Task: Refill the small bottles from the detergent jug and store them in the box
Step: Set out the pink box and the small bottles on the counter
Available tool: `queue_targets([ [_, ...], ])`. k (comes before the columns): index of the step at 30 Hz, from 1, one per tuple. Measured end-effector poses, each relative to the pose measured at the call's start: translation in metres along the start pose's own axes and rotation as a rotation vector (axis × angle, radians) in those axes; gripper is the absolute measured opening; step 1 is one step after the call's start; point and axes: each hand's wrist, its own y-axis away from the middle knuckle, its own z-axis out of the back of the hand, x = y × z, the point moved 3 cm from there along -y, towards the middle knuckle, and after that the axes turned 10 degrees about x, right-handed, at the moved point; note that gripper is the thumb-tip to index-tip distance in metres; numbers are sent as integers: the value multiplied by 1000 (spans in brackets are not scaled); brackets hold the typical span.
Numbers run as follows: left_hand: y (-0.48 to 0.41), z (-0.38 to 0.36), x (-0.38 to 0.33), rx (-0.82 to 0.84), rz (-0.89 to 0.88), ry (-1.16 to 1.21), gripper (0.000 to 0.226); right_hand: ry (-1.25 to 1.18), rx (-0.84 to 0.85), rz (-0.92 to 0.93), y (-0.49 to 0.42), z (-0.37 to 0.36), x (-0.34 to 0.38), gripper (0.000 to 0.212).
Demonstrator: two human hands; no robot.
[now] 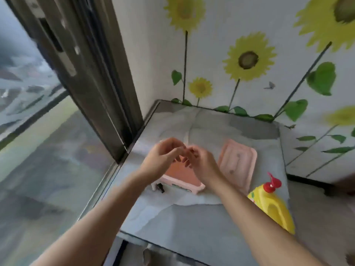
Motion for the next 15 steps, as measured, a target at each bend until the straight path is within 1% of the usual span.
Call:
queue_targets([
  [2,-45,-7,16,184,-35,-63,10,26,-147,-77,-13,-1,-33,30],
  [4,-63,-7,27,263,-69,-98,12,57,-232,-113,-10,-5,-47,29],
  [6,-76,-9,44,306,-89,-97,9,27,-270,-123,-4,-11,-65,24],
  [9,-84,-22,74,322,-122,-128,12,32,-291,-74,3,-12,-93,17],
  [10,-85,-30,88,332,-139,-158,13,68,-292,-42,3,-10,-105,15],
  [12,-84,-46,119,354,-211,-228,12,226,-314,82,0,-12,-129,15],
  [14,-83,-51,141,336,-334,-347,9,450,-367,219,0,-12,-144,16],
  [15,-81,-60,162,296,-443,-429,8,583,-421,309,2,-20,-167,15],
])
